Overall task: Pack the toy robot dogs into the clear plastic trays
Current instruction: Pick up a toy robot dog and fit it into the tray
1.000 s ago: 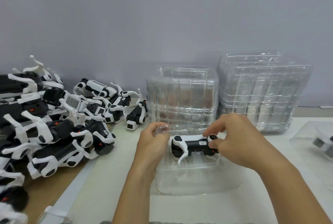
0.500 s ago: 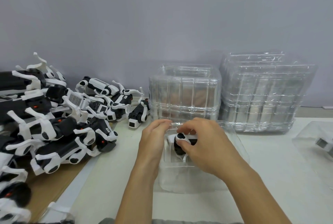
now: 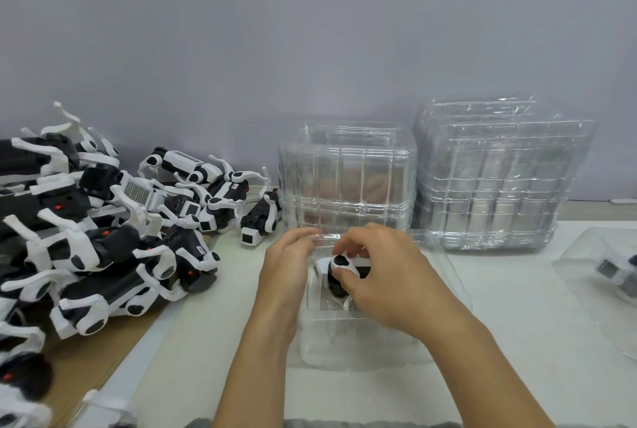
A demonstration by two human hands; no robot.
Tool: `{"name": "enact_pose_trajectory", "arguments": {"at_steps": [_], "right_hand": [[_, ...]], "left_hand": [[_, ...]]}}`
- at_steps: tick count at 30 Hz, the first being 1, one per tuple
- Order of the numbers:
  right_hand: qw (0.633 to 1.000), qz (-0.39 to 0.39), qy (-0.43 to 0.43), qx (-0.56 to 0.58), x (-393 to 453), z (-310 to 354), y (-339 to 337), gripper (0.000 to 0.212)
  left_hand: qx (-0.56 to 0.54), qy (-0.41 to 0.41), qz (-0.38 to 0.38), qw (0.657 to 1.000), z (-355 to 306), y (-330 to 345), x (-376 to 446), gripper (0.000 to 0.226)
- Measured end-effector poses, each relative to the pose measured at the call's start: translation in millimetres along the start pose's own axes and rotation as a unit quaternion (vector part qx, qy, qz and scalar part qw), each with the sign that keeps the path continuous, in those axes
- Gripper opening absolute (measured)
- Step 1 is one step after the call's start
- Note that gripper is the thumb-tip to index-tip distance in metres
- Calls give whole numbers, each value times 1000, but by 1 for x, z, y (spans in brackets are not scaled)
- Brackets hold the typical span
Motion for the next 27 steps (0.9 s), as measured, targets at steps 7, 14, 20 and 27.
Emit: {"name": "enact_pose_trajectory", "arguments": {"at_steps": [7,14,20,27], "right_hand": [[999,-19,26,34,-7,-21,-38,15],[991,-2,124,45,-21,-63,-60,13],[989,-21,136,56,-18,-69,-56,18],[995,-45,68,63,-20,-59,-64,11]], "left_hand": [[-4,-4,-19,1000,2,-5,4,28],[-1,-6,-28,1000,4,-7,4,28],[20,-10,-18,1000,3,-4,2,19],[81,15,-17,996,-9,-4,-2,25]]}}
Point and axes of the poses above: each hand's wrist, its own x-axis towards the middle knuckle, its own y-axis out of the palm, z = x × y, the point moved 10 cm from there along x, towards the middle knuckle, and after that the axes turned 11 degrees about z, right-handed, at the moved point
